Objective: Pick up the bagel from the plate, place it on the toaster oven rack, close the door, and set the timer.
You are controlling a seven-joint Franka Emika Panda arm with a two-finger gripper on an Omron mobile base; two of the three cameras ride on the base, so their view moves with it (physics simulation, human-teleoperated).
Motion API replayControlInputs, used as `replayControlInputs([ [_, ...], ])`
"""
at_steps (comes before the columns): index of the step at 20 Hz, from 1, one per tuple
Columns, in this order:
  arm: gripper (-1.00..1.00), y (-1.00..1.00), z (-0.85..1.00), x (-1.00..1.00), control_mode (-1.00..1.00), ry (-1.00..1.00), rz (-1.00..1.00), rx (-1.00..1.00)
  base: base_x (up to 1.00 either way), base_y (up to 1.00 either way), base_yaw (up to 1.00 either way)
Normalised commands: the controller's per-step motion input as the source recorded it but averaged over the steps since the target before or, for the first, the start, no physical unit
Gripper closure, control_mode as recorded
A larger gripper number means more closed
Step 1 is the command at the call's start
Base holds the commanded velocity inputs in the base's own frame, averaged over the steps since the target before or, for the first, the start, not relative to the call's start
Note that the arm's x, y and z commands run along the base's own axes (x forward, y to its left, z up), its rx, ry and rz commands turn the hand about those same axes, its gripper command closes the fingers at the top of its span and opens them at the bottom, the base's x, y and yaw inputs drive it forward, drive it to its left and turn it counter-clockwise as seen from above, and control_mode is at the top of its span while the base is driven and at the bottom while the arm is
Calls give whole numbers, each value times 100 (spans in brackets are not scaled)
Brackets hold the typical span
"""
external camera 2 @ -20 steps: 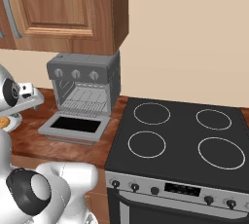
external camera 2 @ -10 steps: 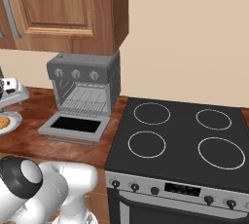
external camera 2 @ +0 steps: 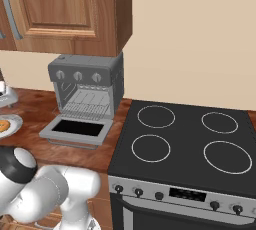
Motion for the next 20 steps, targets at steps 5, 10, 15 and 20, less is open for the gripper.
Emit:
replayControlInputs([
  [5, -100, 10, -44, -3, -100, 0, 0, 2, 0, 0, 0],
  [10, -100, 0, -47, 0, -100, 0, 0, 7, 0, 0, 0],
  [15, -100, 16, -29, 14, -100, 3, 0, 16, 0, 0, 0],
  [20, -100, 34, -13, 19, -100, 5, 0, 19, 0, 0, 0],
])
